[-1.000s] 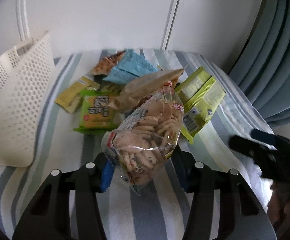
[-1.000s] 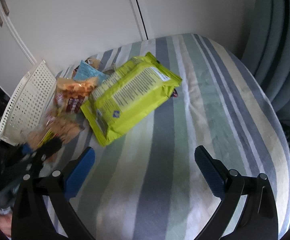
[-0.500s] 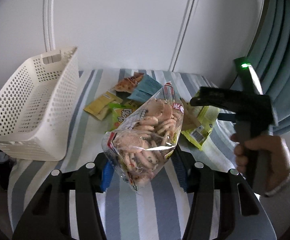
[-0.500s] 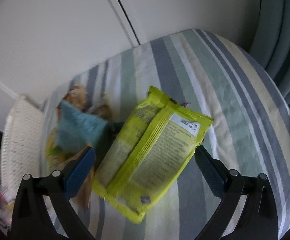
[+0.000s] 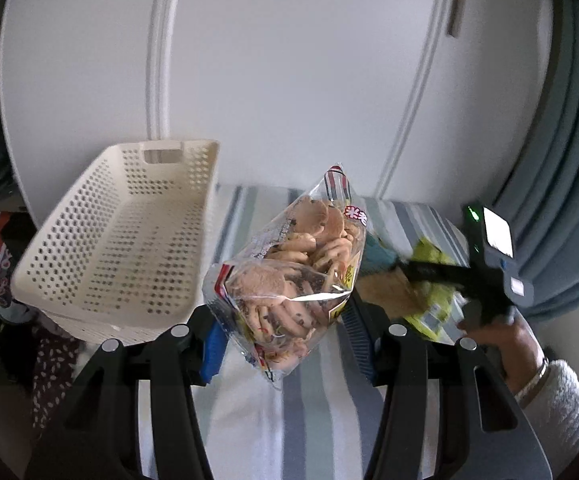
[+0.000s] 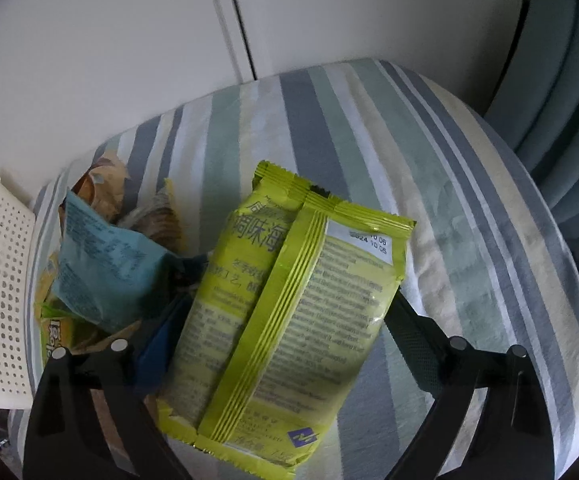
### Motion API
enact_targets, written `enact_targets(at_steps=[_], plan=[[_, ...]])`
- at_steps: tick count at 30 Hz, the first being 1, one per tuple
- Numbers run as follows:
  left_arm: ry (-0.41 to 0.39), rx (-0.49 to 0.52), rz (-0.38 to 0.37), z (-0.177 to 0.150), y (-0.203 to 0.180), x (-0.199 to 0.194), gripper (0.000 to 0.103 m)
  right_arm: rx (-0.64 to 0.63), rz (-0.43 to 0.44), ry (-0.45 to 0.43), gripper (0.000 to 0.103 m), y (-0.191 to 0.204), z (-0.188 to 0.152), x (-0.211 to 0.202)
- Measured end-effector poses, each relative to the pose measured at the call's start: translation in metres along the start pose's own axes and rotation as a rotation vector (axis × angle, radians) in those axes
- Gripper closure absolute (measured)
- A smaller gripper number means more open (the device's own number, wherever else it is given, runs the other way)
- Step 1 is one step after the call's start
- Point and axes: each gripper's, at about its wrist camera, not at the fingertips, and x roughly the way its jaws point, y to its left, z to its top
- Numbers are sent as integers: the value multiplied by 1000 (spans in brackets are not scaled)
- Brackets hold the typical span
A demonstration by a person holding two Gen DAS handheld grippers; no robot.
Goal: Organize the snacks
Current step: 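Carry the cookie bag into the white basket and open the left gripper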
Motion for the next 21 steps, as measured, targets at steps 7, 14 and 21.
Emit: enact_targets(at_steps=[7, 14, 21], plan=[[-61, -92, 73, 22, 42, 0, 50, -16, -1, -28, 26, -15, 1, -9], [-113, -158, 180, 40, 85, 6, 50, -16, 10, -45, 29, -24, -7, -21], [-107, -254, 288, 44, 123, 31, 20, -16, 14, -63, 30, -27, -13, -33]])
